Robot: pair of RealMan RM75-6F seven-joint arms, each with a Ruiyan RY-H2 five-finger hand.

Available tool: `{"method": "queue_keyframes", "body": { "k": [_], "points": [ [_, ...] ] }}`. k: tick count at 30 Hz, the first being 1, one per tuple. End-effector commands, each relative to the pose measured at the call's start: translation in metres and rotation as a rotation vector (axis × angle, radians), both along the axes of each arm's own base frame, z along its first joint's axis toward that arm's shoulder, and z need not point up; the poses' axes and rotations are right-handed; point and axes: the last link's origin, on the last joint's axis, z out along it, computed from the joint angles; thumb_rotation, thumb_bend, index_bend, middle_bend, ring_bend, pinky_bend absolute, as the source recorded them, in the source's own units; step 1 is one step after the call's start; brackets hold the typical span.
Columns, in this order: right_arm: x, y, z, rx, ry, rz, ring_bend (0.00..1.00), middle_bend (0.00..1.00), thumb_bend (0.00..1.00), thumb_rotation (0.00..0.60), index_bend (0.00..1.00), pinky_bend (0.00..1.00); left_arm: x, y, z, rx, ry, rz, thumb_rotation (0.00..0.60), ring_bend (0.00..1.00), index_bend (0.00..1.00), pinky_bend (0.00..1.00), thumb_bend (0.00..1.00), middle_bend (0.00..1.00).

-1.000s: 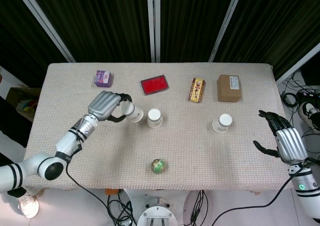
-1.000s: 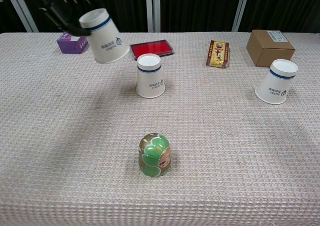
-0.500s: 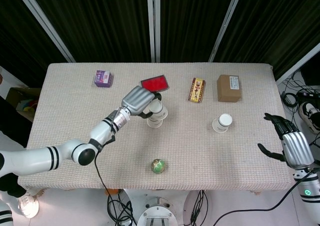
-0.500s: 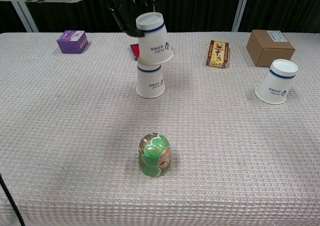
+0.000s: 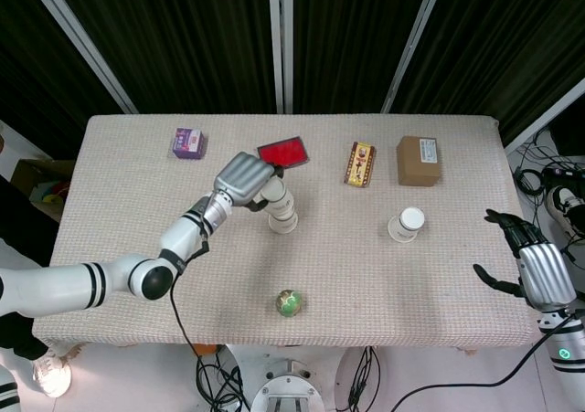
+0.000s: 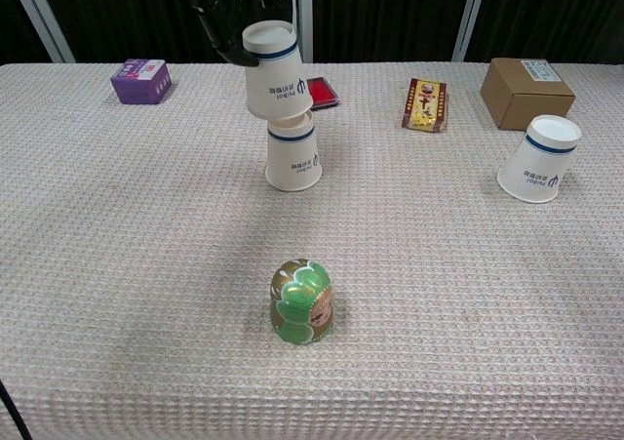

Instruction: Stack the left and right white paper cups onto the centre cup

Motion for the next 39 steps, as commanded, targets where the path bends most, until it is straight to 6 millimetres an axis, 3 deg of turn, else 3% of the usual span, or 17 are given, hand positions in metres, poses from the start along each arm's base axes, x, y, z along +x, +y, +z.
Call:
{"method": "queue_keyframes", "body": {
  "k": [1, 17, 21, 24, 27, 29, 33, 39],
  "points": [
    [0.0, 0.0, 0.0, 0.0, 0.001, -0.001, 0.16, 0.26, 0.15, 0.6, 0.13, 0.27, 0.003, -0.001, 0.003, -0.004, -0.014, 0.001, 0.6, 0.46, 0.48, 0.47, 0.36, 0.48],
    [-0.004, 0.001, -0.002, 0.004, 0.001, -0.013, 0.16, 0.26, 0.15, 0.6, 0.13, 0.27, 0.0, -0.003, -0.022, -0.047, 0.055, -0.002, 0.6, 0.44, 0.44, 0.47, 0.34, 0.43],
    [-0.006, 0.002, -0.003, 0.018, 0.007, -0.027, 0.16, 0.26, 0.15, 0.6, 0.13, 0.28, 0.0, -0.006, -0.023, -0.068, 0.037, 0.028, 0.6, 0.27, 0.32, 0.38, 0.17, 0.28],
    [-0.01, 0.001, -0.006, 0.064, 0.046, -0.064, 0.16, 0.25, 0.15, 0.6, 0.13, 0.28, 0.0, -0.009, -0.021, -0.079, 0.003, 0.051, 0.593, 0.17, 0.23, 0.29, 0.11, 0.18],
    [-0.012, -0.003, -0.01, 0.126, 0.117, -0.108, 0.16, 0.23, 0.15, 0.6, 0.12, 0.28, -0.002, -0.013, -0.015, -0.066, -0.059, 0.068, 0.512, 0.14, 0.2, 0.25, 0.08, 0.15],
    [-0.012, -0.011, -0.013, 0.153, 0.166, -0.132, 0.16, 0.21, 0.14, 0.6, 0.11, 0.28, -0.008, -0.017, -0.009, -0.038, -0.103, 0.069, 0.476, 0.14, 0.19, 0.24, 0.07, 0.15],
    [-0.011, -0.033, -0.022, 0.184, 0.244, -0.164, 0.15, 0.2, 0.13, 0.6, 0.11, 0.28, -0.027, -0.026, 0.004, 0.031, -0.167, 0.072, 0.479, 0.14, 0.19, 0.23, 0.07, 0.15],
    [0.0, -0.074, -0.043, 0.246, 0.297, -0.166, 0.15, 0.2, 0.15, 0.6, 0.11, 0.28, -0.075, -0.046, 0.018, 0.128, -0.169, 0.095, 0.497, 0.14, 0.2, 0.23, 0.06, 0.16]
  ]
}}
